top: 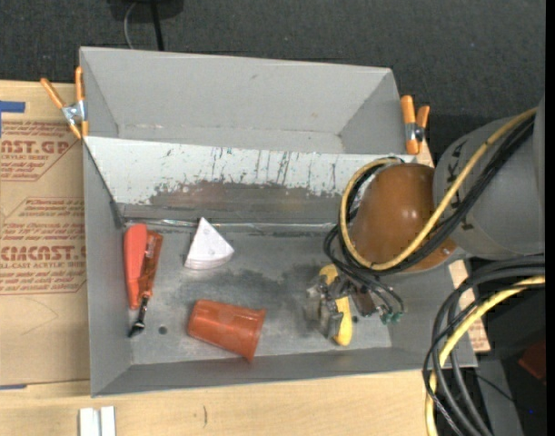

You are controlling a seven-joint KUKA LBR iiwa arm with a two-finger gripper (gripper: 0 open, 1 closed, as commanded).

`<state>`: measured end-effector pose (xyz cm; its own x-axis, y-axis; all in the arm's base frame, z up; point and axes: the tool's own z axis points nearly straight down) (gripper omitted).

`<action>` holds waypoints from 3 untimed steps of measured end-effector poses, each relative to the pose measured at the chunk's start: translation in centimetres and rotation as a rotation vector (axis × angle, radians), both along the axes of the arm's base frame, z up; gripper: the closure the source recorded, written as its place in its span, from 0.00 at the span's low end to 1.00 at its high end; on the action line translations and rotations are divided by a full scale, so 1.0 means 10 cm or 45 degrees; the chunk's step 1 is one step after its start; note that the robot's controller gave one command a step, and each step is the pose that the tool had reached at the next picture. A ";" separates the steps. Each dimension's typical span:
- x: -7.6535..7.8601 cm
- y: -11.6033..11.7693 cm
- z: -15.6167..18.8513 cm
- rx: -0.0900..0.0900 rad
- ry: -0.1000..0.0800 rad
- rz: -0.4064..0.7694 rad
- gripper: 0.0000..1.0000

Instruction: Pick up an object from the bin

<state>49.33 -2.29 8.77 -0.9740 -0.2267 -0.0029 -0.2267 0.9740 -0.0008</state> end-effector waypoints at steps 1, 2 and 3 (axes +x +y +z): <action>0.00 0.00 0.00 0.000 0.000 0.000 0.00; 0.00 0.00 0.00 0.000 0.000 0.000 0.00; 0.00 0.00 0.00 0.000 0.000 0.000 0.00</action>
Offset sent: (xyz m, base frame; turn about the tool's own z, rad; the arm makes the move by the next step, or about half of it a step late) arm 0.0000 0.0000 0.0000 0.0000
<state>49.33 -2.29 8.77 -0.9740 -0.2267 -0.0029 -0.2267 0.9740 -0.0009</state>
